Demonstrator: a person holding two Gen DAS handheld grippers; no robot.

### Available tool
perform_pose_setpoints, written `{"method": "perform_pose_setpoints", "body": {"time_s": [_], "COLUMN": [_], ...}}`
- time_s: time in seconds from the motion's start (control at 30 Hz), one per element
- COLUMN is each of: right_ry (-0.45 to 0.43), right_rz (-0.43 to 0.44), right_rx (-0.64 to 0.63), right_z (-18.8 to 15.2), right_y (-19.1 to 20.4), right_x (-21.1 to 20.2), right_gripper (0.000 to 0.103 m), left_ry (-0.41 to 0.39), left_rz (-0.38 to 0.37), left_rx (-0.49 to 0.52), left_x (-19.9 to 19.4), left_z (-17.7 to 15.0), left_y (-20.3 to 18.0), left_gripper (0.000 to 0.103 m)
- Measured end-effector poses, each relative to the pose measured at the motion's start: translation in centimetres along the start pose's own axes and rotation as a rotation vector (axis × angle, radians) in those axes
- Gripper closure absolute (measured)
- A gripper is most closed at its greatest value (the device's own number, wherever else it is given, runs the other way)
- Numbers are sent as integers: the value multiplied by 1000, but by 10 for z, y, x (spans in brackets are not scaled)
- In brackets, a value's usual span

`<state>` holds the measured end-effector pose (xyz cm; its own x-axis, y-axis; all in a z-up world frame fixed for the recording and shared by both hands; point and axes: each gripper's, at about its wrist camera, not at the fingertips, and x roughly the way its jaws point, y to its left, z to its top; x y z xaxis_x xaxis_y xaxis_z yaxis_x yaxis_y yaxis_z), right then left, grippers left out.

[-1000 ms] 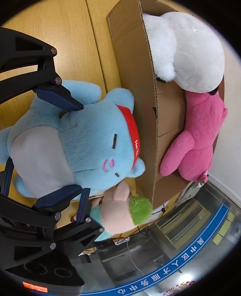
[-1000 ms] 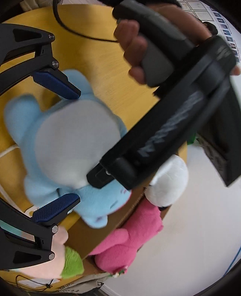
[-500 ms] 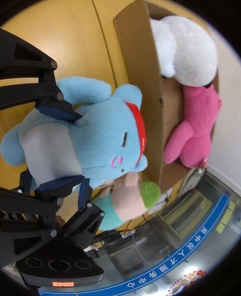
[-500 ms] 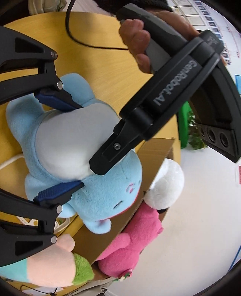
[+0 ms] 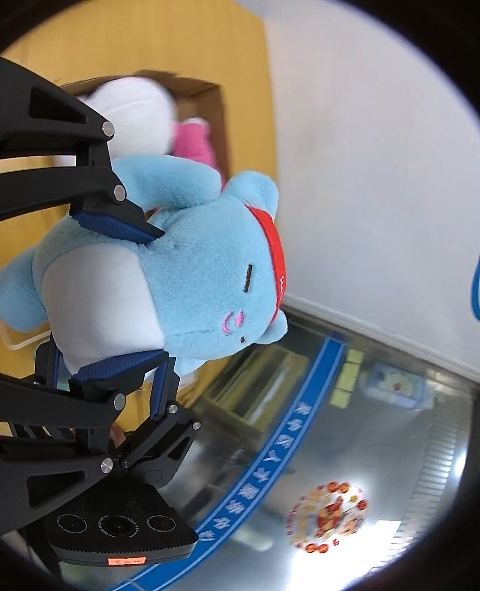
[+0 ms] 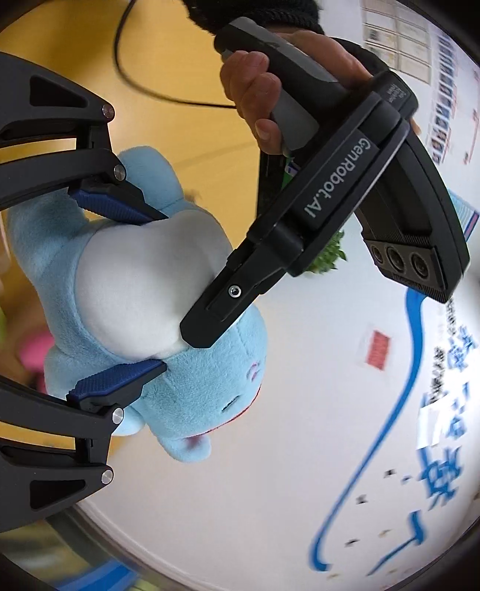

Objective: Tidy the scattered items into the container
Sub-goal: 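Lift the blue plush with both grippers and carry it over the box, then lower the blue plush beside the panda, open both grippers and withdraw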

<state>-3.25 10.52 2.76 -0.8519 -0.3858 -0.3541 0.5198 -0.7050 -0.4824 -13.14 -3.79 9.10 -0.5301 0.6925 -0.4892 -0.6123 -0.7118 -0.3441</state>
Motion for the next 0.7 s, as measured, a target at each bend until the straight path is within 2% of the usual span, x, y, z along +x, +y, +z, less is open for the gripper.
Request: {"method": "perform_pose_setpoints", "body": {"time_s": [0.1,0.2,0.27,0.37,0.43,0.5,0.57,0.6,0.7], "right_ry": [14,73,127,218,284,336,386,409,396], "right_rz": [9,30,80,207,260,292,357,395,443], "right_rx": [-23,-27,18,145,147,114,148,166,106], "right_z": [2,-19,-43,-85,-105,-116,-120,-122,-125], "right_y": [-29,-45,-50,-52,-39,-27,-29,-31,-38], "right_x": [31,78,107,145,160,168,169,167,137], "right_gripper": [27,27,26,25,23,20,20,20,21], "left_ry": [17,87,151,242,279,298,352,348,336], "left_rz": [23,56,64,51,50,63,84,79,81], "left_rx": [-31,-78,-119,-221,-243,-224,-200,-194,-203], "left_x": [30,76,110,150,164,169,179,180,176], "left_z": [24,27,15,-23,-46,-60,-73,-76,-75], "left_y": [26,55,80,114,124,123,121,119,116], "left_gripper": [48,49,49,49,49,49,49,48,48]}}
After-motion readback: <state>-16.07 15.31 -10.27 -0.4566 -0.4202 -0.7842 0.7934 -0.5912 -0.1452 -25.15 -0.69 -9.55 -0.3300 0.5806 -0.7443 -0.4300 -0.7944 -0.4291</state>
